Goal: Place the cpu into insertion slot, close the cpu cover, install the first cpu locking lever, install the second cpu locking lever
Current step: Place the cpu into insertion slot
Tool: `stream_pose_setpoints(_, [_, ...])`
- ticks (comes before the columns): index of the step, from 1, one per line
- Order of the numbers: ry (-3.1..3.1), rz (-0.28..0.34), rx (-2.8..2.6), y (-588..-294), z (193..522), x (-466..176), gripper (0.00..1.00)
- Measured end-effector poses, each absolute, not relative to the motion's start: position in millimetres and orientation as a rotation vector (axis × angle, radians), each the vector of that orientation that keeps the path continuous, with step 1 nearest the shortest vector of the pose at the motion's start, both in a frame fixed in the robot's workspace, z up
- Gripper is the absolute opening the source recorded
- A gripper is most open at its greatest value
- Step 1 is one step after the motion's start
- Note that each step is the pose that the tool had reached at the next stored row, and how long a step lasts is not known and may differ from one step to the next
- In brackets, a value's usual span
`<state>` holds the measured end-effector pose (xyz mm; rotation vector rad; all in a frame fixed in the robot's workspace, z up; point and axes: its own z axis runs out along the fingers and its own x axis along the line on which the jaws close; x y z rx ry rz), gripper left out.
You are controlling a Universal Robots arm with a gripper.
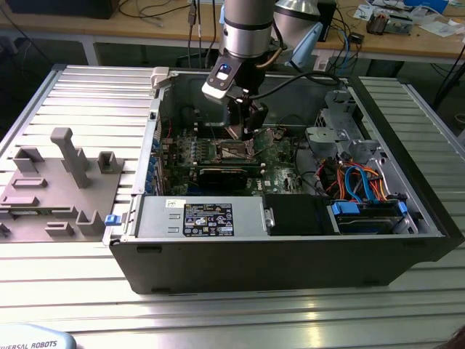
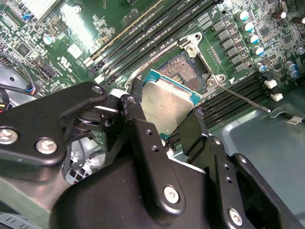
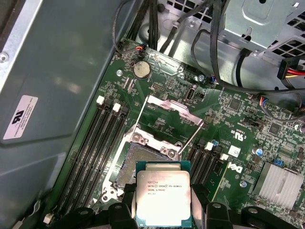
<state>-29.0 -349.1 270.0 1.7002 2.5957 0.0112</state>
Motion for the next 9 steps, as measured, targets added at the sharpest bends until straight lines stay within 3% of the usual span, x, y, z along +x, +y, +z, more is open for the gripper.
stream_pose_setpoints(9, [2.590, 0.011, 1.709, -349.1, 269.6, -29.0, 0.54])
